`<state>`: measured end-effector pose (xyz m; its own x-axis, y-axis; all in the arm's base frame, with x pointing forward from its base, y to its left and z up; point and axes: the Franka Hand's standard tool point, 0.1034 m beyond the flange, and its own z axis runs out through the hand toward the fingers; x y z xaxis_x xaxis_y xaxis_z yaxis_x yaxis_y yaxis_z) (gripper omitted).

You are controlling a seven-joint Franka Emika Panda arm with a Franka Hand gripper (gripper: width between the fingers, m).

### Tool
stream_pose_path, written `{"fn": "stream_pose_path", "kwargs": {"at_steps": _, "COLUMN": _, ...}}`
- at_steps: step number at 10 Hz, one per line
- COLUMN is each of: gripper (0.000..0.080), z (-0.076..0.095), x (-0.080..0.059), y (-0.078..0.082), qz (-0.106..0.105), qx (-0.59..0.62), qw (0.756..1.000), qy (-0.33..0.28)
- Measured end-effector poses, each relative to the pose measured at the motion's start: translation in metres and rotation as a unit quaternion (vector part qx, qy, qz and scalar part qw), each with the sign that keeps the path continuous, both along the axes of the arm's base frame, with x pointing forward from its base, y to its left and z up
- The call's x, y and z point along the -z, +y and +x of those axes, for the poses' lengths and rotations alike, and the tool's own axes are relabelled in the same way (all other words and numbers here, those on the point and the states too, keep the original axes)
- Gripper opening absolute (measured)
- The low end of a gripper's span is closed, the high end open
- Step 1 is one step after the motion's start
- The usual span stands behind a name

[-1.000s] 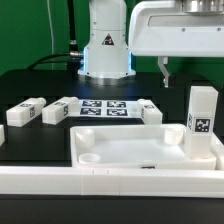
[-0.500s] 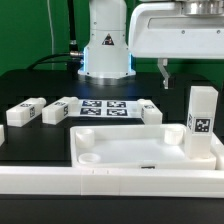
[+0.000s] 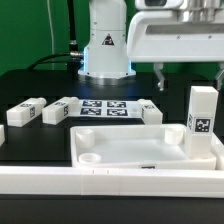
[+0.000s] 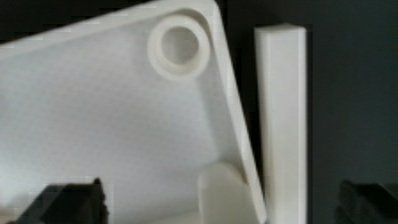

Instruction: Assemble desk

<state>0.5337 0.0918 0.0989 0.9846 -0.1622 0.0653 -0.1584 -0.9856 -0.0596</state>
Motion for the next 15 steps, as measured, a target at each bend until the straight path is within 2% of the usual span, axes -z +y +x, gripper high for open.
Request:
{"fn": "stream_pose_path", "kwargs": {"at_steps": 4, "gripper": 0.0648, "z": 0.002, "x": -0.001, "y": 0.002, "qz": 0.001, "qx": -0.007, "qw": 1.0, "qy": -0.001}}
{"fn": "stream_pose_path", "kwargs": {"at_steps": 5, "gripper": 0.0648, "z": -0.005, "x": 0.004, "y": -0.003, "qz": -0.002, "qx": -0.033, "qw": 0.999, "qy": -0.018}}
{"fn": "stream_pose_path", "kwargs": {"at_steps": 6, "gripper": 0.0648, "z": -0.025, "x": 0.015, "y": -0.008, "qz": -0.006, "qx": -0.049, "qw": 0.999, "qy": -0.019}}
{"fn": "stream_pose_path", "kwargs": {"at_steps": 8, "gripper": 0.0648, "z": -0.048, "x": 0.032, "y": -0.023, "qz": -0.012, "qx": -0.076, "qw": 0.997, "qy": -0.026}}
{"fn": "stream_pose_path", "kwargs": {"at_steps": 9, "gripper": 0.0648, "z": -0.054, "x": 0.036, "y": -0.025, "qz": -0.013, "qx": -0.074, "qw": 0.997, "qy": -0.023}}
{"fn": "stream_pose_path", "kwargs": {"at_steps": 12, "gripper": 0.0648, "z": -0.053, "x": 0.036, "y": -0.023, "qz": -0.01, "qx": -0.075, "qw": 0.997, "qy": -0.004}}
{"fn": "stream_pose_path", "kwargs": {"at_steps": 13, "gripper": 0.0648, "z": -0.058, "x": 0.037, "y": -0.023, "qz": -0.008, "qx": -0.077, "qw": 0.997, "qy": 0.014}}
{"fn": "stream_pose_path", "kwargs": {"at_steps": 15, "gripper": 0.0648, "z": -0.077, "x": 0.044, "y": -0.032, "qz": 0.001, "qx": -0.099, "qw": 0.99, "qy": 0.097}}
